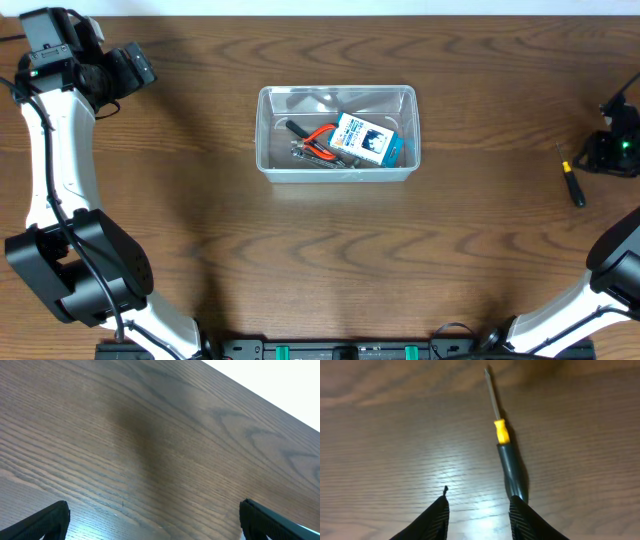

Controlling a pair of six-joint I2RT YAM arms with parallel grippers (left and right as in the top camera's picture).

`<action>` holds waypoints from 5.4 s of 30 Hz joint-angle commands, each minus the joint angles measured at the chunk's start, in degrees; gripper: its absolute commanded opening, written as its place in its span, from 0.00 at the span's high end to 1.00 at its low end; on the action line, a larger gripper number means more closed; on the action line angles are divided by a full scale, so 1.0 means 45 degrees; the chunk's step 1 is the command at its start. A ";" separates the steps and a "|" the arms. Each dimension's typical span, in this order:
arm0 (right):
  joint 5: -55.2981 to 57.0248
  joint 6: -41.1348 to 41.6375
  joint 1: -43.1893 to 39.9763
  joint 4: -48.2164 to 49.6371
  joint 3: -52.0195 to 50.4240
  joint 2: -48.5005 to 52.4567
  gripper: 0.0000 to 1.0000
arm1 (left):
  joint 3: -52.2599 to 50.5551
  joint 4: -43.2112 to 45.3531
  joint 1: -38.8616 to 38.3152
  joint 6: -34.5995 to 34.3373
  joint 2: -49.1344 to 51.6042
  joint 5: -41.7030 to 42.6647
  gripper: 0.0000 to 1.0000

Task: Pack container
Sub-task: 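Retract right gripper toward the yellow-handled screwdriver, then lower right gripper and close on the screwdriver's yellow handle, then lift the screwdriver and carry it toward the container, then lower the screwdriver into the container and open right gripper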

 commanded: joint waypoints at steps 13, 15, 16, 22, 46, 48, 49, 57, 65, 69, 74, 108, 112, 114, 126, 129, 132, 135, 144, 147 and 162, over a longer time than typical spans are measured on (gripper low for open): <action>0.2215 -0.0345 -0.0024 0.0860 -0.0442 -0.0087 0.59 | 0.0199 -0.0034 0.0005 -0.0058 -0.0209 0.0117 0.02; 0.2448 -0.0437 -0.0024 0.0899 -0.0447 -0.0087 0.58 | 0.0199 -0.0034 0.0010 -0.0058 -0.0209 0.0117 0.02; 0.2448 -0.0500 -0.0024 0.0942 -0.0447 -0.0087 0.59 | 0.0199 -0.0034 0.0010 -0.0058 -0.0209 0.0117 0.02; 0.2448 -0.0981 0.0219 0.1059 -0.0447 -0.0068 0.58 | 0.0199 -0.0029 0.0005 -0.0058 -0.0209 0.0117 0.01; 0.3444 -0.1472 0.1107 0.1719 -0.0680 0.2351 0.60 | 0.0199 -0.0029 0.0005 -0.0058 -0.0209 0.0117 0.02; 0.3434 -0.1462 0.1078 0.1710 -0.0680 0.2574 0.60 | 0.0199 -0.0034 0.0010 -0.0058 -0.0209 0.0117 0.02; 0.3434 -0.1418 0.1049 0.1685 -0.0690 0.2691 0.59 | 0.0199 -0.0034 0.0005 -0.0058 -0.0209 0.0112 0.02; 0.3439 -0.1224 0.1025 0.1715 -0.0777 0.3186 0.67 | 0.0199 -0.0034 0.0005 -0.0058 -0.0209 0.0117 0.02; 0.3371 -0.0996 0.1005 0.1831 -0.0772 0.3186 0.99 | 0.0199 -0.0034 0.0005 -0.0058 -0.0209 0.0117 0.02; 0.3138 -0.0510 0.1054 0.1773 -0.0461 0.3157 0.99 | 0.0199 -0.0034 0.0005 -0.0058 -0.0209 0.0117 0.02; 0.2705 -0.0160 0.1350 0.1049 0.1039 0.3147 0.99 | 0.0199 -0.0034 0.0010 -0.0058 -0.0209 0.0117 0.02; 0.1744 -0.2788 1.3274 -0.2671 0.8893 0.3157 0.96 | 0.0199 -0.0034 0.0005 -0.0058 -0.0209 0.0117 0.02; 0.2914 -0.3283 1.4100 -0.3007 0.8578 0.3157 0.96 | 0.0199 -0.0034 0.0005 -0.0058 -0.0209 0.0117 0.02; 0.2725 -0.3283 1.4260 -0.3002 0.8354 0.3201 0.96 | 0.0199 -0.0034 0.0005 -0.0058 -0.0209 0.0112 0.02; 0.2526 -0.3274 1.4192 -0.2030 0.5241 0.3662 0.92 | 0.0199 -0.0034 0.0010 -0.0058 -0.0209 0.0117 0.02; 0.2438 -0.3269 1.4207 -0.1938 0.4906 0.3662 0.90 | 0.0199 -0.0034 0.0005 -0.0058 -0.0209 0.0117 0.02; 0.1938 -0.3167 1.4217 -0.1948 0.4877 0.3662 0.80 | 0.0199 -0.0034 0.0005 -0.0058 -0.0209 0.0117 0.02; 0.1569 -0.3123 1.4217 -0.1943 0.4877 0.3662 0.20 | 0.0199 -0.0034 0.0005 -0.0058 -0.0209 0.0112 0.02; 0.1350 -0.1209 1.4144 -0.1972 0.6528 0.3371 0.01 | 0.0199 -0.0034 0.0005 -0.0058 -0.0209 0.0117 0.02; 0.1452 0.0622 1.3804 -0.2118 0.8306 0.3128 0.01 | 0.0199 -0.0034 0.0005 -0.0058 -0.0209 0.0117 0.02; 0.0680 0.4454 0.7990 -0.4211 1.3498 0.2885 0.01 | 0.0199 -0.0034 0.0005 -0.0058 -0.0209 0.0117 0.02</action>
